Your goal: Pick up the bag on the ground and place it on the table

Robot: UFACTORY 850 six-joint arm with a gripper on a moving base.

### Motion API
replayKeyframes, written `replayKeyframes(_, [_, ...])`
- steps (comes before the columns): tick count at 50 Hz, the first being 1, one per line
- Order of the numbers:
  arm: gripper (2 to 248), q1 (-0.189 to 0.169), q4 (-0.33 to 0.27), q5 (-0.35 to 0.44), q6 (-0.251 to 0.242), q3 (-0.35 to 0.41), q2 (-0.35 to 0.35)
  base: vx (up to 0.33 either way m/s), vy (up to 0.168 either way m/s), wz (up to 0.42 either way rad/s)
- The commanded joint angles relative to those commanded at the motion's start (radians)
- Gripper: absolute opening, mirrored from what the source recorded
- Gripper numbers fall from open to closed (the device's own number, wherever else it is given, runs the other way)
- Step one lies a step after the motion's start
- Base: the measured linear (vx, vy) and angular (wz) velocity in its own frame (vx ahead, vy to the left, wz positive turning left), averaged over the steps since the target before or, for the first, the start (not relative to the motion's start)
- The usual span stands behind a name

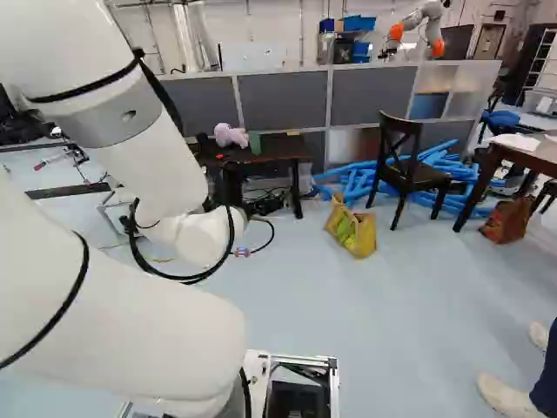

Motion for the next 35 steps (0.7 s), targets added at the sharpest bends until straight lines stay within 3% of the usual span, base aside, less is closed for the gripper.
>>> replayKeyframes(35, [247,0.0,0.0,0.0,0.0,0.0,0.0,0.039,-0.001,-0.001])
